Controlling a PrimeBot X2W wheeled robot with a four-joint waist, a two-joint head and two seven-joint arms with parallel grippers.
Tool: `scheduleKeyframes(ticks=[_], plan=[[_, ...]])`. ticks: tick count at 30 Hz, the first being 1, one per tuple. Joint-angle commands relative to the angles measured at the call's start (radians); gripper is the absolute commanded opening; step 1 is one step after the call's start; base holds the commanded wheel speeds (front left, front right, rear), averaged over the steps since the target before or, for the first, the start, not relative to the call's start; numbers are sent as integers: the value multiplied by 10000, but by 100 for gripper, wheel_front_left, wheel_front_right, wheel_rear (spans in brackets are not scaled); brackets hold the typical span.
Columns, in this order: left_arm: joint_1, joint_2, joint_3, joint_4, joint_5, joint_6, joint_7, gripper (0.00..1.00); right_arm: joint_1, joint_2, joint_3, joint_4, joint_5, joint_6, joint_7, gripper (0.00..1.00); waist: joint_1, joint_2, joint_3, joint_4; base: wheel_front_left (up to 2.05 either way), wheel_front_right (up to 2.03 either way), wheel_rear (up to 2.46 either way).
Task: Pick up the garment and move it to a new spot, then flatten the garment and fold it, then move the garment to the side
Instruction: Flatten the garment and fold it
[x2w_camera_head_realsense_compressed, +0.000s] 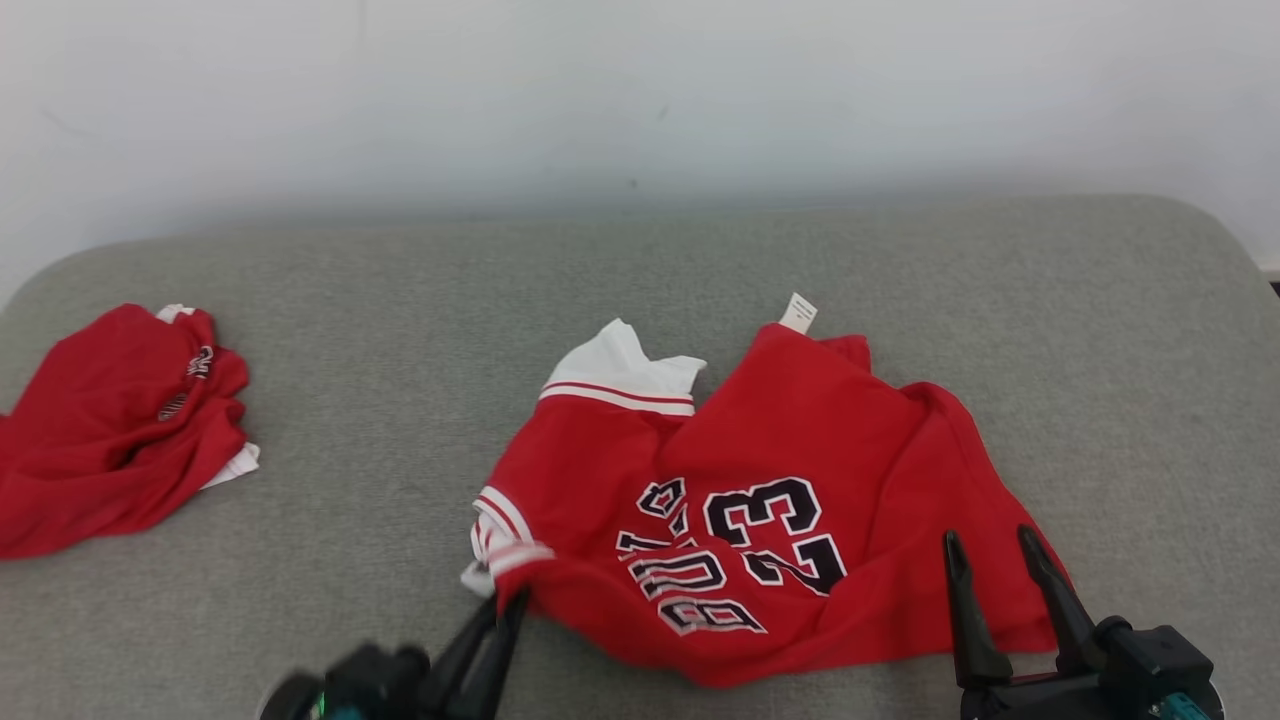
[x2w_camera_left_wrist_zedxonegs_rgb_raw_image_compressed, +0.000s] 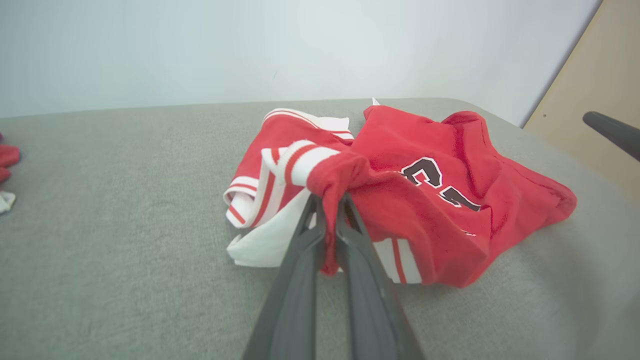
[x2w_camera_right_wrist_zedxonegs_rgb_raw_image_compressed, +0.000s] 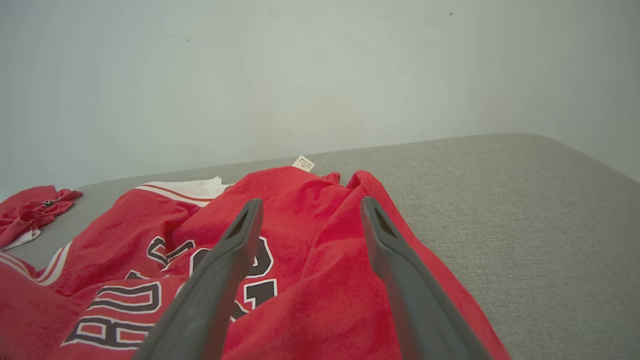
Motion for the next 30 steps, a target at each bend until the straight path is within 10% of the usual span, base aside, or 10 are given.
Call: scheduleKeyframes(ticks=[1,22,23,24,25,30], plan=[[-390,88,-25,88,-17,13,34,0,-75,-42,-1,32,-14,11,-5,100,0,0,225,-261,0,0,0],[-5515,654,-789,6101,-1183,-1,-790,0,-945,160,-168,477,-136,11,-5,100,0,0,1539,-1651,0,0,0],[-5628,611,-811,6247,-1147,-1,-796,42,-958,179,-169,495,-156,11,-6,100,0,0,1524,-1611,0,0,0],[-5628,611,-811,6247,-1147,-1,-796,42,-958,179,-169,495,-156,11,-6,100,0,0,1524,-1611,0,0,0],[-5729,567,-755,6201,-1116,-1,-800,96,-963,193,-177,499,-162,11,-6,100,0,0,1503,-1546,0,0,0],[-5240,418,-264,5303,-891,-1,-793,100,-892,226,-154,589,-135,11,-6,100,0,0,1204,-1202,0,0,0]])
